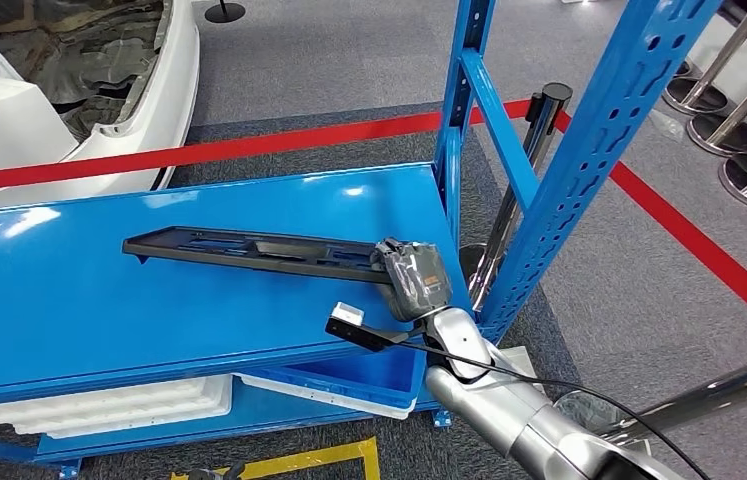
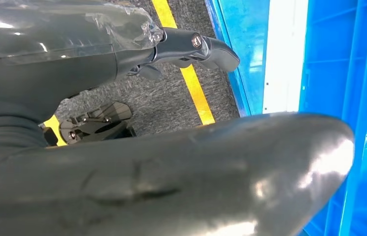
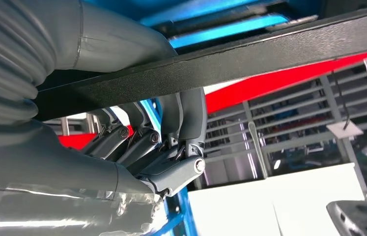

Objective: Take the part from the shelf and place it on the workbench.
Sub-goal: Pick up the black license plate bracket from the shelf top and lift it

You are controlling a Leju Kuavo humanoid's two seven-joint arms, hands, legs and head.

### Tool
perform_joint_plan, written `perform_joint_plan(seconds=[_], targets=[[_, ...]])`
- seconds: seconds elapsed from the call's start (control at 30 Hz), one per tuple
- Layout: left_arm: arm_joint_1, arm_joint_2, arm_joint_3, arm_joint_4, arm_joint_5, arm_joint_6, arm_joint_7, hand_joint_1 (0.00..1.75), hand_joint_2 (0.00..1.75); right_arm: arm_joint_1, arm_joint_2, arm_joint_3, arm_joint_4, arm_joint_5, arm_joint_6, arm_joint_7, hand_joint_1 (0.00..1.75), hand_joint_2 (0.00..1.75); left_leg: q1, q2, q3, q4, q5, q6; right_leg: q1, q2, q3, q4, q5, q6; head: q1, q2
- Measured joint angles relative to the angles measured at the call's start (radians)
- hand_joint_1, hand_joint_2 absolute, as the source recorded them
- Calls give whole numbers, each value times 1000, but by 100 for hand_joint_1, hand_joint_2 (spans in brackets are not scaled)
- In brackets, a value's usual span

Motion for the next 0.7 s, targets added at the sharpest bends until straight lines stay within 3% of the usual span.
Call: perform_joint_plan(seconds=[0.47, 0.7], targets=[[7, 0, -6, 0, 13, 14, 0, 0, 0, 85, -21, -120, -290, 146, -27, -20, 175, 175, 0, 0, -1, 0, -1, 1, 0, 0, -1, 0, -1, 1, 0, 0], [11, 0, -13, 0, 26, 18, -13, 0, 0, 96, -34, -132, -465, 199, -27, 10, 175, 175, 0, 0, -1, 0, -1, 1, 0, 0, -1, 0, -1, 1, 0, 0]])
